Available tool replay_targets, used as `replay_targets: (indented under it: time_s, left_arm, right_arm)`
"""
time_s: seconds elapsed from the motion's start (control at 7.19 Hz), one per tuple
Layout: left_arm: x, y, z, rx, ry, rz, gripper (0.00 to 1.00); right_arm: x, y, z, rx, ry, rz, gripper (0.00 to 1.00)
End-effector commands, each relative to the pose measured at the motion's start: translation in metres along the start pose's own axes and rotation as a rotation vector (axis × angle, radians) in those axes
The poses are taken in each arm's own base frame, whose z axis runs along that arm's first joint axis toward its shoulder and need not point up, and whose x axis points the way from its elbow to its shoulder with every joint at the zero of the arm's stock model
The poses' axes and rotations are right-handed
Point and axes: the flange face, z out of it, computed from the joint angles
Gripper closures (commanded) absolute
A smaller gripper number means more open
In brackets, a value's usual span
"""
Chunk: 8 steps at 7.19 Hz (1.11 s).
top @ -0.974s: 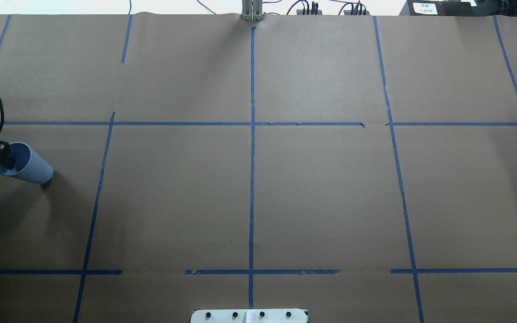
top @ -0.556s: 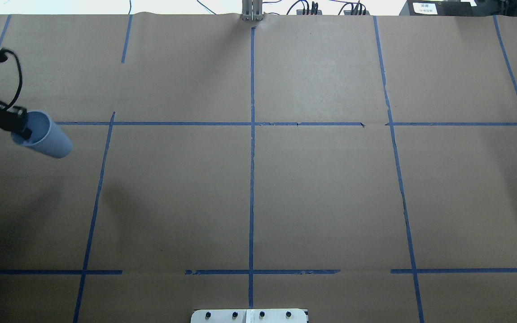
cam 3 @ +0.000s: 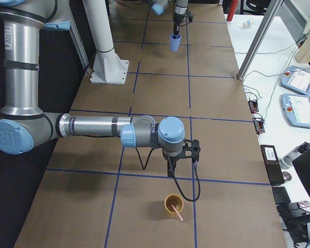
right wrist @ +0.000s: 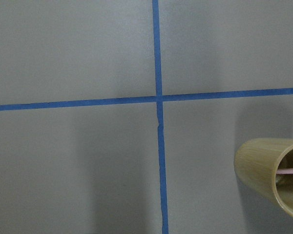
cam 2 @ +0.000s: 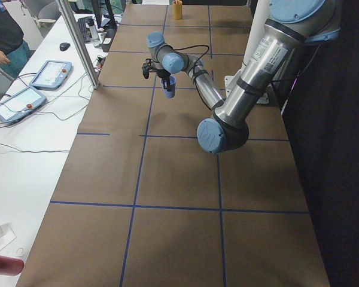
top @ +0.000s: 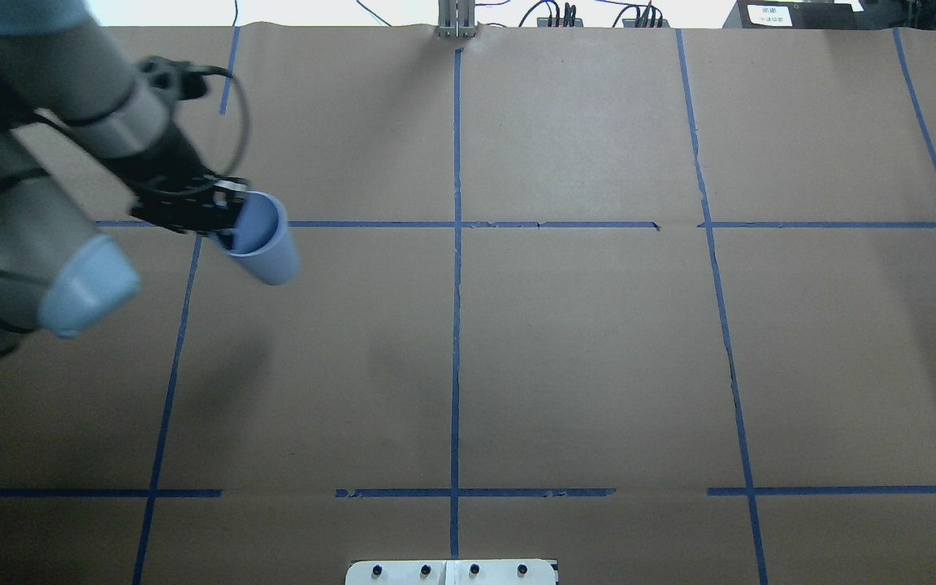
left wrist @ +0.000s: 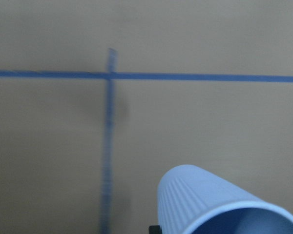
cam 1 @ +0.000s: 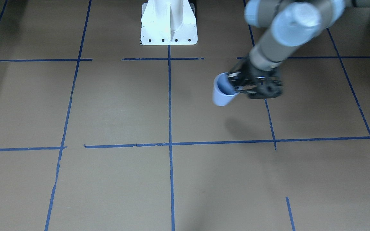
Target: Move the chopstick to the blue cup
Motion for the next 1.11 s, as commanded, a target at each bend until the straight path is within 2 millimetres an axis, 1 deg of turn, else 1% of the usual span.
replay_targets:
  time_s: [0.0,0.14,0.28,0.56,0.7,0.83,0.97]
  left_arm:
    - [0.08,0.017,0.056,0.058,0.052,-0.01,0.98]
    - [0.091,0.029,0.075,0.068,0.034,-0.007,0.98]
    - [0.096,0.038,0.082,0.057,0.032,0.001,0.97]
    - [0.109,0.039,0.111,0.047,0.05,0.029,0.97]
    - [0.105,0.037,0.115,0.046,0.048,0.032,0.95]
    - [0.103,0.037,0.116,0.046,0.046,0.035,0.91]
    - [0.102,0.036,0.115,0.047,0.046,0.037,0.8]
  right_arm:
    - [0.007,0.003,0.006,-0.013,-0.004,0.023,0.0]
    - [0.005,0.002,0.005,-0.011,-0.007,0.021,0.0]
    - [0.002,0.001,0.003,-0.007,-0.009,0.029,0.0]
    - [0.001,0.001,0.002,-0.005,-0.009,0.031,0.0]
    - [0.001,0.001,0.001,-0.003,-0.009,0.032,0.0]
    - [-0.001,-0.001,0.0,-0.001,-0.009,0.028,0.0]
    - [-0.002,-0.001,-0.001,0.0,-0.01,0.028,0.0]
